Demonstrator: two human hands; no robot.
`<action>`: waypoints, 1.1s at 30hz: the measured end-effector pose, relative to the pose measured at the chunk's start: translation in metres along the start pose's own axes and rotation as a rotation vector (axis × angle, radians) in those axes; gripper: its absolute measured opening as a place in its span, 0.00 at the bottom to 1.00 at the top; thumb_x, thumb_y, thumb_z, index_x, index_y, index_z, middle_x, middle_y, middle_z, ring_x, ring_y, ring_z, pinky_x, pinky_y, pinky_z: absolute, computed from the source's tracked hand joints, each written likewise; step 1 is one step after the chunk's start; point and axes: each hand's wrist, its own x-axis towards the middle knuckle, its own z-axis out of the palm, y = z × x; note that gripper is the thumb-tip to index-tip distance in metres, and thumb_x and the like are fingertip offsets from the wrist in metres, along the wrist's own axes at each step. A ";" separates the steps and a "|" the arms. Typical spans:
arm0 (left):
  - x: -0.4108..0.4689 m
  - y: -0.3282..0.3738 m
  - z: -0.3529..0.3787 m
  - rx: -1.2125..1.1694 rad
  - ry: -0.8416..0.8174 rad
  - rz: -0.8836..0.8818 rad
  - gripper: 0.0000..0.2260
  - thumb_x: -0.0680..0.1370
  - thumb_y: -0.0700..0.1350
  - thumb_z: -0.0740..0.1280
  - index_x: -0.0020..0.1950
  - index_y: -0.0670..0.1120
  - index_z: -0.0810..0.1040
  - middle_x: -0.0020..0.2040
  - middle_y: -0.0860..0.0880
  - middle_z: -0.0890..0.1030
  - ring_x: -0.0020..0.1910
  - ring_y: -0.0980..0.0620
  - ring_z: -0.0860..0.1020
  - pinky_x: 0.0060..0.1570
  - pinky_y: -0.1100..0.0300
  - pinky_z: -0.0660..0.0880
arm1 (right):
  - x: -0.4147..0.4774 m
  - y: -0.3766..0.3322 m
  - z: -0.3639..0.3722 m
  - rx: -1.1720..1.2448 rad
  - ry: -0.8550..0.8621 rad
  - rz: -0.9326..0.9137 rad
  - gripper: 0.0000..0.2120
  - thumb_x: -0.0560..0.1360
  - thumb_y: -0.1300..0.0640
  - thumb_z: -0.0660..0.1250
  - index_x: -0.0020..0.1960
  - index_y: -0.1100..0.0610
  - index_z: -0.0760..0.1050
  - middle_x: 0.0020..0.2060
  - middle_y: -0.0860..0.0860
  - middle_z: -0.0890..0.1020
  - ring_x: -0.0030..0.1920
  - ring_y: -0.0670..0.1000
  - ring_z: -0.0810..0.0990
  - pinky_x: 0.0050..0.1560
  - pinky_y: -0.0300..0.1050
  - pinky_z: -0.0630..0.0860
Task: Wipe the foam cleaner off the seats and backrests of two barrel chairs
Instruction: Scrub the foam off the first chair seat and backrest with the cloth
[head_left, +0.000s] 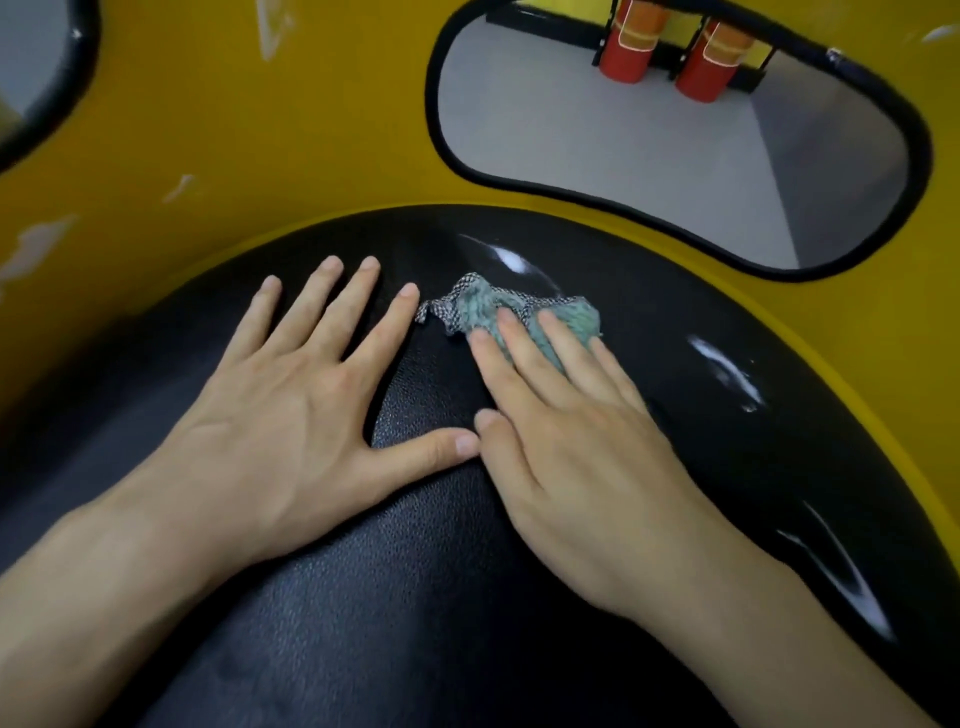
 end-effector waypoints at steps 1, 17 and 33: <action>0.000 0.000 0.000 -0.001 -0.003 0.002 0.53 0.65 0.85 0.35 0.83 0.57 0.42 0.84 0.51 0.41 0.81 0.53 0.35 0.80 0.46 0.38 | -0.004 0.000 0.002 -0.008 0.015 0.002 0.31 0.80 0.42 0.38 0.83 0.47 0.46 0.82 0.44 0.47 0.80 0.46 0.40 0.80 0.53 0.45; -0.010 0.002 0.008 0.031 0.007 0.056 0.57 0.69 0.84 0.48 0.82 0.42 0.58 0.83 0.45 0.56 0.83 0.48 0.51 0.78 0.43 0.45 | 0.008 -0.004 0.005 0.012 0.095 0.058 0.32 0.80 0.44 0.39 0.82 0.51 0.54 0.81 0.48 0.55 0.81 0.50 0.48 0.80 0.53 0.47; -0.010 0.000 0.010 0.032 0.000 0.065 0.54 0.70 0.83 0.48 0.83 0.44 0.57 0.83 0.46 0.55 0.83 0.48 0.50 0.78 0.42 0.47 | 0.002 0.003 0.001 -0.015 0.037 0.022 0.32 0.80 0.44 0.40 0.82 0.52 0.55 0.81 0.49 0.57 0.81 0.50 0.49 0.80 0.53 0.50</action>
